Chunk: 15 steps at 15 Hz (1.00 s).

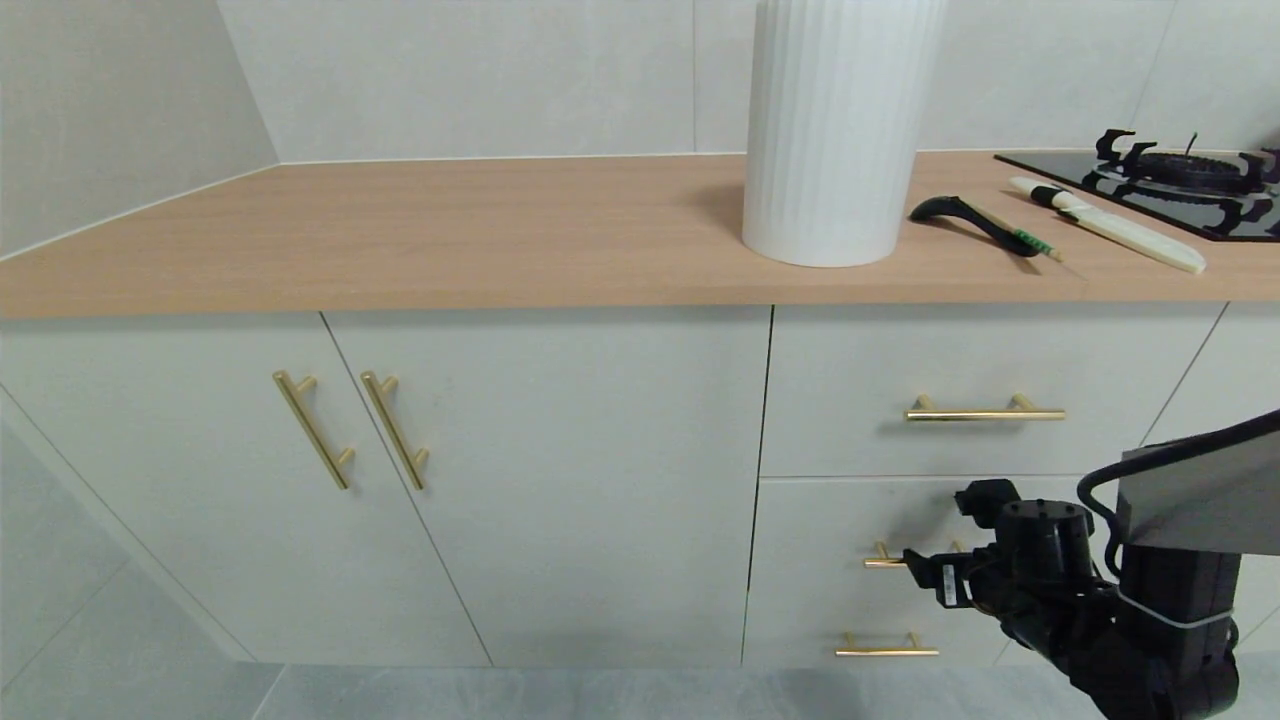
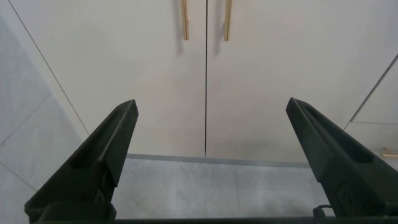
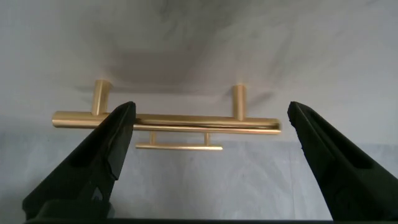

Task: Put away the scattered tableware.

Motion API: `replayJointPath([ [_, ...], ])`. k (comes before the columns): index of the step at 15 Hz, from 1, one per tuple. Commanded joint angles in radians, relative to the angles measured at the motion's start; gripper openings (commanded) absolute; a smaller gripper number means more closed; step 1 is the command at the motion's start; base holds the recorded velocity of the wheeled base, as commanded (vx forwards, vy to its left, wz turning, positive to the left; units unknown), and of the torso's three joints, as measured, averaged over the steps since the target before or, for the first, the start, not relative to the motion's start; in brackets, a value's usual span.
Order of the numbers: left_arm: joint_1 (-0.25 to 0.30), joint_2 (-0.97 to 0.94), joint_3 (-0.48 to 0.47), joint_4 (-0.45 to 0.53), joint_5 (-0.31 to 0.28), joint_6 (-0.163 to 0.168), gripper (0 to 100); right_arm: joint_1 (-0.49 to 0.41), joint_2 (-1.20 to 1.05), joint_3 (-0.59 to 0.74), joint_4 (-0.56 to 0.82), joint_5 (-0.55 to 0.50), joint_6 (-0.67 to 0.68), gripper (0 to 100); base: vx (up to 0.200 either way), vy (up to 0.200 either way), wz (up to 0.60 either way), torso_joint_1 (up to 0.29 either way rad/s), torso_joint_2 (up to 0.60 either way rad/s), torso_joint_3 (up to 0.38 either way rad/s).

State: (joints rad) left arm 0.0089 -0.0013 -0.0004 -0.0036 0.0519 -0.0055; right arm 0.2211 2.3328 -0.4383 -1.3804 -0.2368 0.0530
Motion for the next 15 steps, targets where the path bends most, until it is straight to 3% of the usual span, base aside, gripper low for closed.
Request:
replayJointPath([
  [1,0.000,0.001,0.000,0.001,0.000,-0.001,100,0.003,0.045,-0.003,-0.009,-0.001,0.007,100,0.000,0.000,0.00,0.000,0.00,0.000],
  [8,0.000,0.001,0.000,0.001,0.000,-0.001,100,0.003,0.033,0.021,0.001,0.001,0.015,100,0.000,0.000,0.00,0.000,0.00,0.000],
  [10,0.000,0.001,0.000,0.001,0.000,0.001,100,0.003,-0.007,0.043,0.060,0.007,0.010,100,0.000,0.000,0.00,0.000,0.00,0.000],
  [13,0.000,0.001,0.000,0.001,0.000,0.001,100,0.003,-0.188,0.066,0.253,0.028,0.008,100,0.000,0.000,0.00,0.000,0.00,0.000],
  [15,0.000,0.001,0.000,-0.001,0.000,-0.001,100,0.011,-0.418,0.050,0.557,0.059,0.004,100,0.000,0.000,0.00,0.000,0.00,0.000],
])
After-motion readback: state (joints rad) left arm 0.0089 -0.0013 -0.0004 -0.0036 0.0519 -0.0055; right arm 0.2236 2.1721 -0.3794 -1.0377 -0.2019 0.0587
